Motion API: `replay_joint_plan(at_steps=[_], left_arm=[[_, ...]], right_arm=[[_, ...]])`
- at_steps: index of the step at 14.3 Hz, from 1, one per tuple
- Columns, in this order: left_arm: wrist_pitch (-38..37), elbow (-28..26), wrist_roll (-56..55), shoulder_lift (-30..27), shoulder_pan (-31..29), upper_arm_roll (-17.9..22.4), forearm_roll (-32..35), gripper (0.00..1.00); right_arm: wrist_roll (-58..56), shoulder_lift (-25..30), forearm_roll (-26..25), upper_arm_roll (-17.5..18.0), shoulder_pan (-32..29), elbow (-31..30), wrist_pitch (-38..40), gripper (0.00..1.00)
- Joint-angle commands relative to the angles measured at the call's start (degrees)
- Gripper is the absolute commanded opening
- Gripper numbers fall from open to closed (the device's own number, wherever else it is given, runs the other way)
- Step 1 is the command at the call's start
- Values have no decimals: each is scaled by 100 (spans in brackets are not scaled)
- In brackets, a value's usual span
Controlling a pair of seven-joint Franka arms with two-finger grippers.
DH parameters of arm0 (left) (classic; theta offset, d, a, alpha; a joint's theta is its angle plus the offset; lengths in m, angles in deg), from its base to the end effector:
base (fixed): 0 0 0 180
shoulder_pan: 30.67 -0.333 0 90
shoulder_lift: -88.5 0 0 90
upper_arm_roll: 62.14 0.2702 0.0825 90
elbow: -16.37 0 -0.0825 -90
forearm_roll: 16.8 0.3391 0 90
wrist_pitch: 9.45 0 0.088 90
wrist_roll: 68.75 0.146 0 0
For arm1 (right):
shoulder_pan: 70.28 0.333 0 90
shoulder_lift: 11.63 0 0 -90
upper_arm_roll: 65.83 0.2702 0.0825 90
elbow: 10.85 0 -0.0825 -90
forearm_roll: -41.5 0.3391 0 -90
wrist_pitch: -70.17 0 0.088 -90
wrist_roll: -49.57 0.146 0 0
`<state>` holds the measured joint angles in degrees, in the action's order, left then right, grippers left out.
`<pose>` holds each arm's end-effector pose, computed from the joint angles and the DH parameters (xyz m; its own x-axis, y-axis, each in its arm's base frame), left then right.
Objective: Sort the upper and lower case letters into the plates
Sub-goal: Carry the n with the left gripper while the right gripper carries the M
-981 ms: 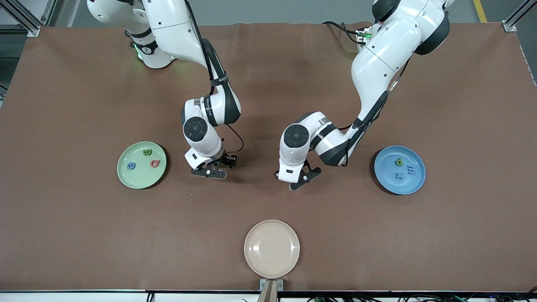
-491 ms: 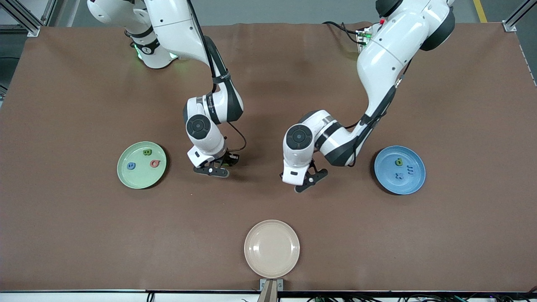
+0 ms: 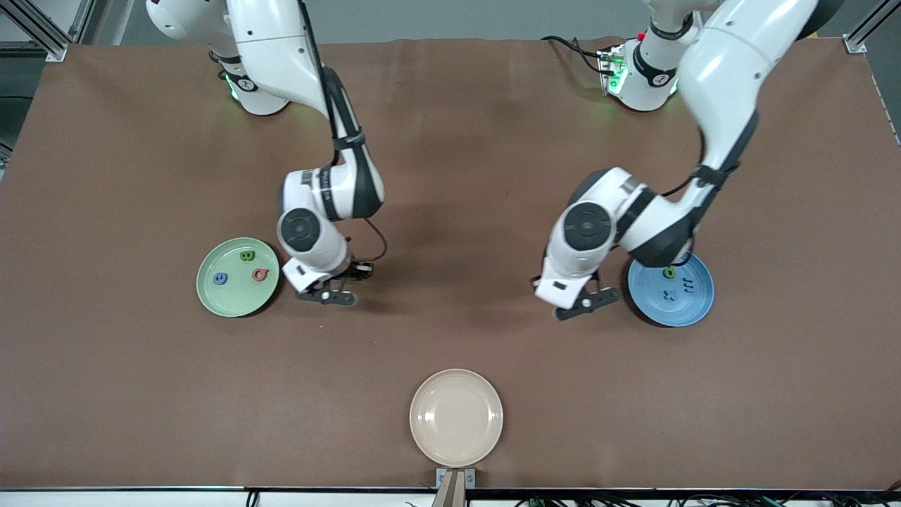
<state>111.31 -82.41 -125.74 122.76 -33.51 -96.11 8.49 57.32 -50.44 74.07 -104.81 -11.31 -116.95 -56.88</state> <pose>0.5341 -0.2625 0.2267 0.9633 0.2676 -0.0212 0.2645 -0.9597 -0.0952 0.5214 0.2248 0.1674 0.9911 -0.0814 -0.1054 -0.0801 -0.9966 0.0163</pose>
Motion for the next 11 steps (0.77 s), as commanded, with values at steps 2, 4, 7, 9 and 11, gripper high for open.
replay_joint_plan(at_steps=[2,4,7,9,11], left_arm=[[991,-1562,1125,-859,-1339,-444,28,6],[1290,-1950,1540,-957,-1666,-462,385,6],[1835,-2232,1734,-791,-2228,-462,1143,6],[1907,-2241,2067,-580,-2492,-462,1310,6],[1977,-2302,2139,-509,-2677,-462,1565,6]], right_arm=[[-1684,286,31,-933,-52,-226,593,0],[-2554,269,40,-1225,-174,-419,507,0],[-3496,216,118,-1191,-867,-464,278,0],[-3814,190,136,-868,-1350,-464,41,0],[-3842,190,145,-367,-1929,-447,-109,0]])
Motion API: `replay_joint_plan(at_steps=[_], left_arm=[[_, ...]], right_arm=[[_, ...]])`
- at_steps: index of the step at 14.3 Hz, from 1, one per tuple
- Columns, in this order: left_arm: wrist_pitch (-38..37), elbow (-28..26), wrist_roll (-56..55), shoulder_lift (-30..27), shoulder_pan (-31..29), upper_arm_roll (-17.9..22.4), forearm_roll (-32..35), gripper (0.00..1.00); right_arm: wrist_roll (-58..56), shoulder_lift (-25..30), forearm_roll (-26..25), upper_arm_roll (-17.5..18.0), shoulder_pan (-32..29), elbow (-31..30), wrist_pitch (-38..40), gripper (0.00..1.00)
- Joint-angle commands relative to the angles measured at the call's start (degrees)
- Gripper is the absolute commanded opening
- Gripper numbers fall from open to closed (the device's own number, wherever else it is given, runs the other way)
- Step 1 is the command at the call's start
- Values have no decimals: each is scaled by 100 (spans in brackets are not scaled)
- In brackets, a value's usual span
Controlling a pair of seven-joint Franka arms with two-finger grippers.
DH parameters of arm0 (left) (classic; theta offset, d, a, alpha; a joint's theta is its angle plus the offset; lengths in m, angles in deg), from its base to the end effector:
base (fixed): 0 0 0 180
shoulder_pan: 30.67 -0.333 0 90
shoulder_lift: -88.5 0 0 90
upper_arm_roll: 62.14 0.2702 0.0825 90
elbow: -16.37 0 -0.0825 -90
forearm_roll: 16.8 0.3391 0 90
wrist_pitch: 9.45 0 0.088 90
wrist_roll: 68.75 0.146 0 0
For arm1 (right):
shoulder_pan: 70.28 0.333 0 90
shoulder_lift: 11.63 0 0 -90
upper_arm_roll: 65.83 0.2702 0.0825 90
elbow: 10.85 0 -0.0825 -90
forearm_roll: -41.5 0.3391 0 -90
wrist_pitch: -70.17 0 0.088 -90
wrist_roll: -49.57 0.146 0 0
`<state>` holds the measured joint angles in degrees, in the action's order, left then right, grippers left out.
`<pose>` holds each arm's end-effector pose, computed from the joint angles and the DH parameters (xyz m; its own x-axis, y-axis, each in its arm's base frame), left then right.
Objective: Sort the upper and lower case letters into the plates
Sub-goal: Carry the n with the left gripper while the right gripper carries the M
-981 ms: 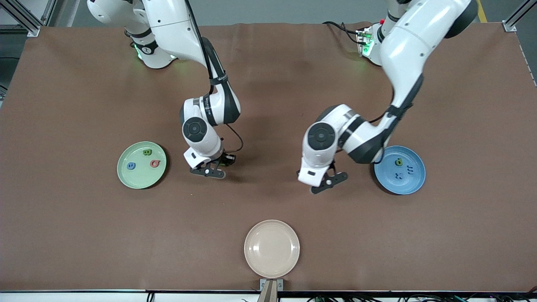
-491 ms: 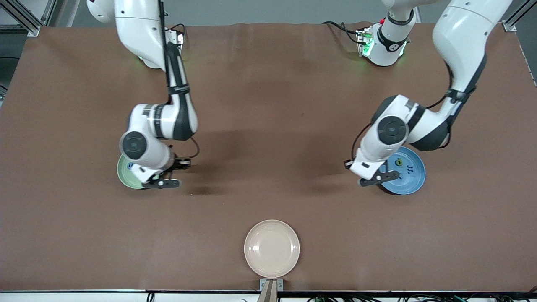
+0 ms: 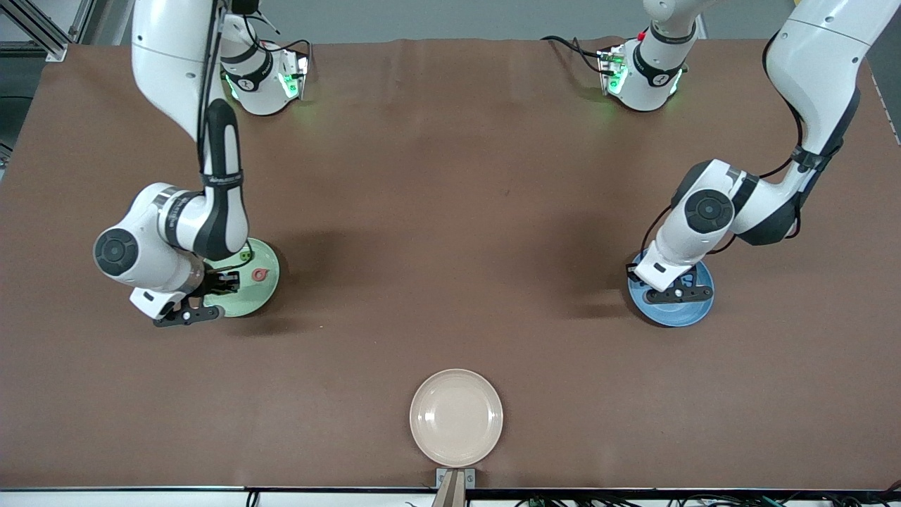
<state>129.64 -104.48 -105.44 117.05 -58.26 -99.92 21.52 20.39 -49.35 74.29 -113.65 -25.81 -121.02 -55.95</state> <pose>0.5211 -0.0907 0.1745 0.9992 -0.0064 0.0400 -0.0017 -0.9931 -0.1171 0.5533 -0.0022 0.1861 0.9829 0.1513 -0.1052 0.1527 -0.9883 0.0051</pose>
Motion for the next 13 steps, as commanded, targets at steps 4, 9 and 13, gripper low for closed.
replay_joint_plan(at_steps=[4,9,13], left_arm=[[180,-149,188,186,-220,-63,290,8],[188,-158,197,274,-290,-63,430,14],[188,-158,223,265,-299,-63,430,24]], right_arm=[[-140,63,132,1222,-975,-57,-448,1],[-131,80,123,1213,-905,-74,-308,2],[-157,89,44,1196,-940,-65,-290,2]])
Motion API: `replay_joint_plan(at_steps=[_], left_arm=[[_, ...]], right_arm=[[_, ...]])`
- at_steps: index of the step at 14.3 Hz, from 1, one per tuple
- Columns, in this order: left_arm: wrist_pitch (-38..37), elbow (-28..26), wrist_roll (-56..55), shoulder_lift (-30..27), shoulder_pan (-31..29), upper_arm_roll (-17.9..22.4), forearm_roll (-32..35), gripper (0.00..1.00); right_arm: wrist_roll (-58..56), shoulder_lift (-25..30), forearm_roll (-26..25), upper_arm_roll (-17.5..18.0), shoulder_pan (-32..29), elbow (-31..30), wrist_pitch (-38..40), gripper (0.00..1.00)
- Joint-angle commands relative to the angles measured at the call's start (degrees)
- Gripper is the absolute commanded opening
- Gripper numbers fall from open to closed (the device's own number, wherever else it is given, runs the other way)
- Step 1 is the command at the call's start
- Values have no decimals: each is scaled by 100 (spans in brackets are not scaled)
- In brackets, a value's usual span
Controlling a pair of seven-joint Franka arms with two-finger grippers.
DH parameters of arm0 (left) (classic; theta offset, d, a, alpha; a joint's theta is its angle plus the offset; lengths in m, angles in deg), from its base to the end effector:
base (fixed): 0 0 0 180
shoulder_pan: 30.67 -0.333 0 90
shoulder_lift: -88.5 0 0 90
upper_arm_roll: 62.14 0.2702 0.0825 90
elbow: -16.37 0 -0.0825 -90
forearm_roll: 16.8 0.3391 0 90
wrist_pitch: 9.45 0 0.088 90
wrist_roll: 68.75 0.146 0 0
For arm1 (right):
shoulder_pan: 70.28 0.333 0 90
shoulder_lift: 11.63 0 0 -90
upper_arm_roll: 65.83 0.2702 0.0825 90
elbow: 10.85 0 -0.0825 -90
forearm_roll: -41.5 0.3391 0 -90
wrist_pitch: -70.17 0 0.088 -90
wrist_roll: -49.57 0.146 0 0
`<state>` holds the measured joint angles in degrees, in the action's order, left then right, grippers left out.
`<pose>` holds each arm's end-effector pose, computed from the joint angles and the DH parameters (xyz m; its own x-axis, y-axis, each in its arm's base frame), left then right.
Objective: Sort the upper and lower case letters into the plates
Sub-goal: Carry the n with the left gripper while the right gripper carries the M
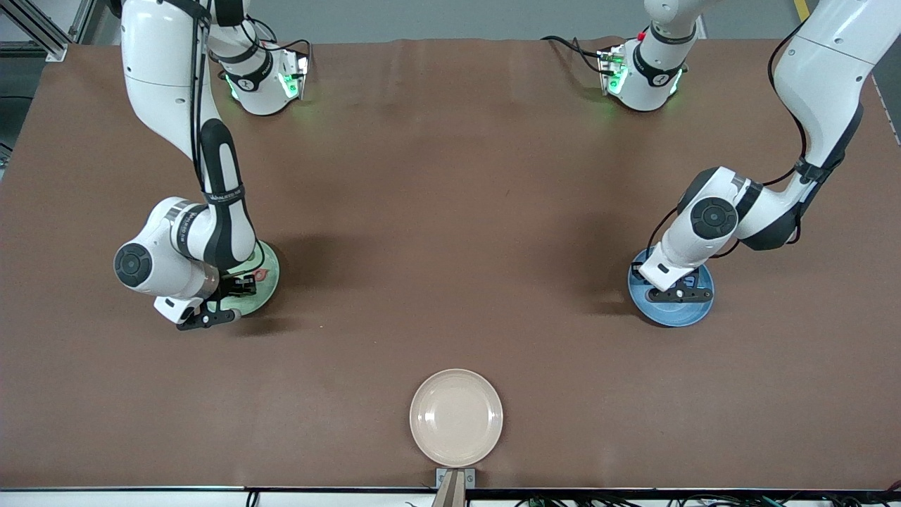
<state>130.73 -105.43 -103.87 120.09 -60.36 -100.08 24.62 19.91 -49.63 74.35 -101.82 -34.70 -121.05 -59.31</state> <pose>0.5127 -0.0794 0.1494 0.9988 -0.0489 0.0071 -0.0479 -0.9929 -0.1092 0.5473 0.0149 0.1438 0.9767 0.1765 -0.1223 0.1684 -0.9829 -0.0741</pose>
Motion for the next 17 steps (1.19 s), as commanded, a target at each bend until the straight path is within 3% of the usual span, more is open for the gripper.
replay_joint_plan(at_steps=[1,2,3,7,10,13,16,17], left_arm=[[80,-63,144,-48,-89,-47,121,39],[80,-63,258,-74,-98,-47,121,74],[62,-54,373,-100,-133,-47,121,96],[-261,-11,418,-389,-230,-213,7,100],[-1174,182,496,-776,-562,-844,-404,99],[-1904,429,865,-1014,-1553,-1950,-968,99],[-2843,840,1093,-1129,-3046,-3548,-1433,99],[-3221,1103,1234,-1085,-3460,-4006,-1600,99]], right_arm=[[-118,117,29,4,-51,-54,37,2],[-136,126,29,4,-60,-54,28,3],[-136,117,29,-5,-60,-54,19,3],[-136,126,-164,-14,-78,-36,-16,4],[-136,117,-164,-31,-78,-36,-7,4],[-136,135,-304,-49,-86,-28,11,4],[-127,126,-322,-49,-86,-27,-7,7],[-127,126,-322,-58,-86,-19,10,31]])
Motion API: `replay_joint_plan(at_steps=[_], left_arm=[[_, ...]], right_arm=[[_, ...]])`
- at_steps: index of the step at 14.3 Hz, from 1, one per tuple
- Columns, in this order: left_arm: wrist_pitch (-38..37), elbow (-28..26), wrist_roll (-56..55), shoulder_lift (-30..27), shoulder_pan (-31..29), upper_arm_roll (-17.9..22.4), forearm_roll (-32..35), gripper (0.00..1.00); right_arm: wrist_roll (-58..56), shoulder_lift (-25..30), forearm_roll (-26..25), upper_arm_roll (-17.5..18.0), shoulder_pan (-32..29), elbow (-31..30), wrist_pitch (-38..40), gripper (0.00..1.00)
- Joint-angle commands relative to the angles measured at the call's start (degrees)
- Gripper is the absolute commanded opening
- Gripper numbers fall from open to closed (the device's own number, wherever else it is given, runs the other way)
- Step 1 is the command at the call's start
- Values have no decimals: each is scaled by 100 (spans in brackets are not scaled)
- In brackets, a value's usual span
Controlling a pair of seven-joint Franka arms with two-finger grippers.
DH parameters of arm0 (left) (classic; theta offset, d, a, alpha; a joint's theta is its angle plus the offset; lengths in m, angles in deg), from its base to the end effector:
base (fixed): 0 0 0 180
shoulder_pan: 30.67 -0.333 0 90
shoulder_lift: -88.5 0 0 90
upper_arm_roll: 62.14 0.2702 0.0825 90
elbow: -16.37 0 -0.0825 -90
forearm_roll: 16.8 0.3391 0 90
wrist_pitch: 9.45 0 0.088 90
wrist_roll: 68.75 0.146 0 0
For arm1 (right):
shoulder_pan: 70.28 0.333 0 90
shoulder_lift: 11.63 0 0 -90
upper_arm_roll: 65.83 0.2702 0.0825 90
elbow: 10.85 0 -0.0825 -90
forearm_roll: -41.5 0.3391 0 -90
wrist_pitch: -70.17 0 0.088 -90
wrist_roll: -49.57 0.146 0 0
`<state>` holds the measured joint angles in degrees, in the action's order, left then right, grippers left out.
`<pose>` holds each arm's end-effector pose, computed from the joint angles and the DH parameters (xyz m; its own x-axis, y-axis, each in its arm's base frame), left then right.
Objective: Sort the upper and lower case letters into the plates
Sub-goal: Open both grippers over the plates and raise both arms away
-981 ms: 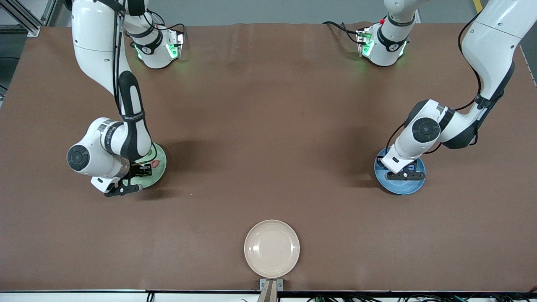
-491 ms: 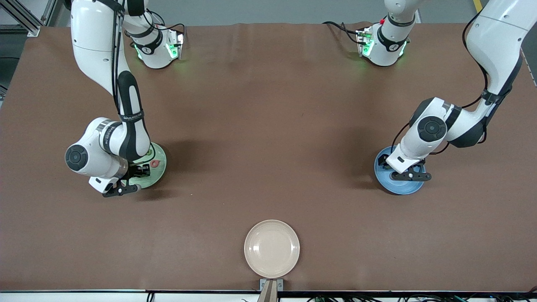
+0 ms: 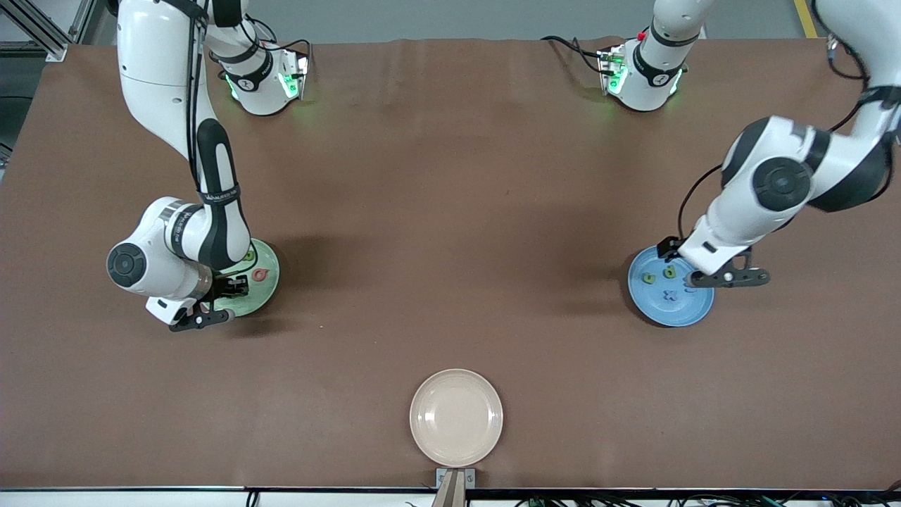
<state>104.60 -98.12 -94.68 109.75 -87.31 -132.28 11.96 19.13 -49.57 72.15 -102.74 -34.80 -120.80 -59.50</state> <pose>0.5193 -0.0667 0.3176 0.9984 -0.0110 -0.0561 -0.0177 -0.9924 -0.1214 0.5501 0.0041 0.1489 0.9719 0.2010 -0.1229 0.1971 -0.9794 -0.0429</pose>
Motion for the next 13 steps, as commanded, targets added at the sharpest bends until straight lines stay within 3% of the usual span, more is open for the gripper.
replay_joint_plan(at_steps=[1,3,8,13], left_arm=[[-995,662,490,-34,-1066,-1078,-562,99],[-1445,1181,624,-34,-1130,-1143,-967,99],[-2141,1930,712,-34,-1130,-1222,-1048,99],[-2423,2783,685,-34,-1130,-1301,-1110,100]], right_arm=[[-41,129,-103,35,-85,-35,38,99],[-15,137,-103,35,-76,9,47,100],[248,190,-103,-132,-6,290,196,100],[803,260,-103,-517,12,984,1301,100]])
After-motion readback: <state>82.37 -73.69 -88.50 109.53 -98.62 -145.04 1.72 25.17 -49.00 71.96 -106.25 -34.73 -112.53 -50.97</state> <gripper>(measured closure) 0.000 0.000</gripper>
